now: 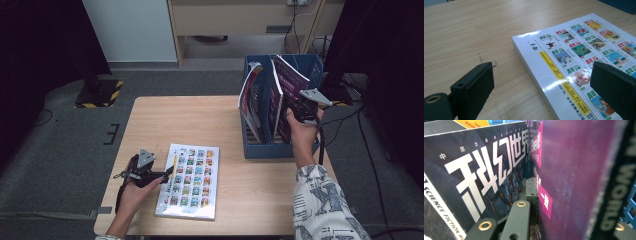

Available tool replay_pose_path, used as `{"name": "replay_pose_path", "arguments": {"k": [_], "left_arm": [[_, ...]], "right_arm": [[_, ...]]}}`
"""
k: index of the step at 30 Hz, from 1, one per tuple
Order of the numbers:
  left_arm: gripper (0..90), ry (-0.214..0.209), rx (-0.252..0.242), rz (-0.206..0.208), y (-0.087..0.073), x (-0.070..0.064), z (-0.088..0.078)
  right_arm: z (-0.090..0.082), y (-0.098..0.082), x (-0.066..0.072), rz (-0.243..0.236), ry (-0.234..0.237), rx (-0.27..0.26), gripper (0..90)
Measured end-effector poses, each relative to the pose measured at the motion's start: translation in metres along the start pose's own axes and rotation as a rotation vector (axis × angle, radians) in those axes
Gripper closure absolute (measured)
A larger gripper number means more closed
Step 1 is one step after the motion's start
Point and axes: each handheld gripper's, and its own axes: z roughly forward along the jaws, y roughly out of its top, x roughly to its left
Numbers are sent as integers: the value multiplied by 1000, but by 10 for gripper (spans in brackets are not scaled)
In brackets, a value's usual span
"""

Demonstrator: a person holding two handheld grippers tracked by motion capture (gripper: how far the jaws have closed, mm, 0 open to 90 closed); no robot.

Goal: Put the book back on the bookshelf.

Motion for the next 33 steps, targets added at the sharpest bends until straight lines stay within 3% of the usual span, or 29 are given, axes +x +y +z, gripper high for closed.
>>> {"name": "replay_pose_path", "arguments": {"k": [33], "left_arm": [[50, 1, -4, -1, 0, 0, -1]], "right_arm": [[-3, -8, 2, -4, 62, 55, 824]]}}
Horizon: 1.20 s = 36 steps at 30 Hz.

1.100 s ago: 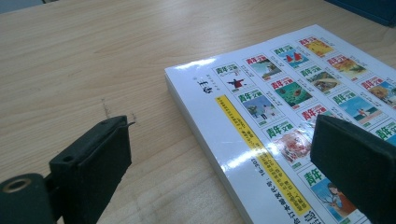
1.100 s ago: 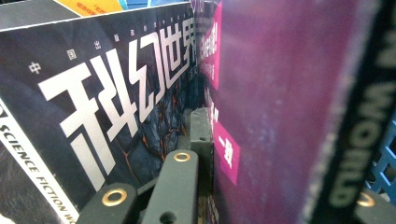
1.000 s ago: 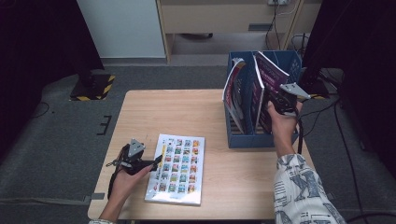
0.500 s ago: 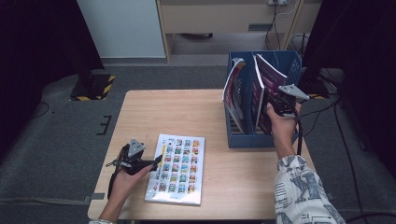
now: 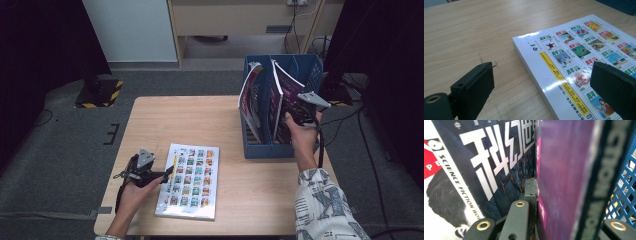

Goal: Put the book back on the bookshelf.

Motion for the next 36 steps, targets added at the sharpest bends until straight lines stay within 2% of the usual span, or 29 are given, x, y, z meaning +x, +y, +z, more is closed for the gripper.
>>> {"name": "replay_pose_path", "arguments": {"k": [7, 12, 15, 16, 19, 24, 36], "left_arm": [[50, 0, -1, 0, 0, 0, 0], [50, 1, 1, 0, 0, 0, 0], [50, -1, 1, 1, 0, 0, 0], [50, -1, 0, 1, 0, 0, 0], [50, 0, 0, 1, 0, 0, 0], [51, 1, 1, 1, 0, 0, 0], [51, -2, 1, 1, 0, 0, 1]], "right_arm": [[-3, 5, 2, -10, 13, 2, 818], [-6, 10, 1, 6, 25, -23, 823], [-6, 13, 2, -16, 26, -13, 838], [-6, 14, 3, -26, 21, -10, 840], [-6, 15, 3, -18, 4, -20, 841], [-7, 17, 1, 24, -21, -50, 842], [-2, 27, -1, 7, -73, -93, 842]]}}
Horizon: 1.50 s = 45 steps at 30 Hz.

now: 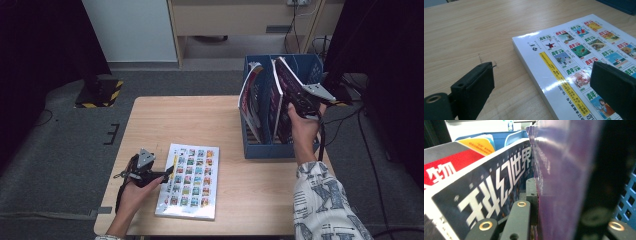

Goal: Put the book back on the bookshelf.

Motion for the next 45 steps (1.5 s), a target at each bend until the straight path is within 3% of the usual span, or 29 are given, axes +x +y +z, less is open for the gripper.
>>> {"name": "replay_pose_path", "arguments": {"k": [10, 23, 35, 45], "left_arm": [[51, -2, -2, 1, 0, 0, 0], [52, -1, -1, 3, 0, 0, 0], [52, 1, -3, 7, 0, -1, -1], [53, 3, 0, 13, 1, -2, -1]], "right_arm": [[10, -1, 4, -18, -30, -8, 842], [15, -13, 6, -47, -11, 19, 841], [11, -17, 11, -79, 34, 52, 830], [7, -21, 13, -72, 48, 57, 797]]}}
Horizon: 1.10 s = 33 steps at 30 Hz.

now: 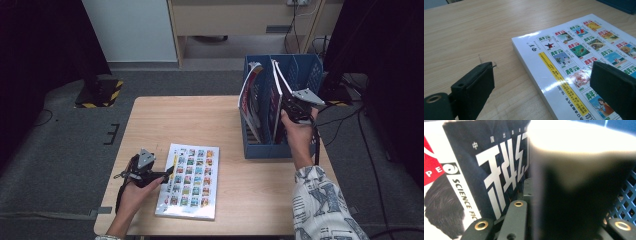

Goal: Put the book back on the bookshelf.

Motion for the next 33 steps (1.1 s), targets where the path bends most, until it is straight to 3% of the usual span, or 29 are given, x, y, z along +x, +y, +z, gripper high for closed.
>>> {"name": "replay_pose_path", "arguments": {"k": [20, 33], "left_arm": [[53, 2, 2, 6, 0, -2, 0], [54, 2, 6, 12, 1, -3, 0]], "right_arm": [[-15, -4, 4, 21, -16, -11, 642], [-26, -6, 6, 8, -10, -14, 636]]}}
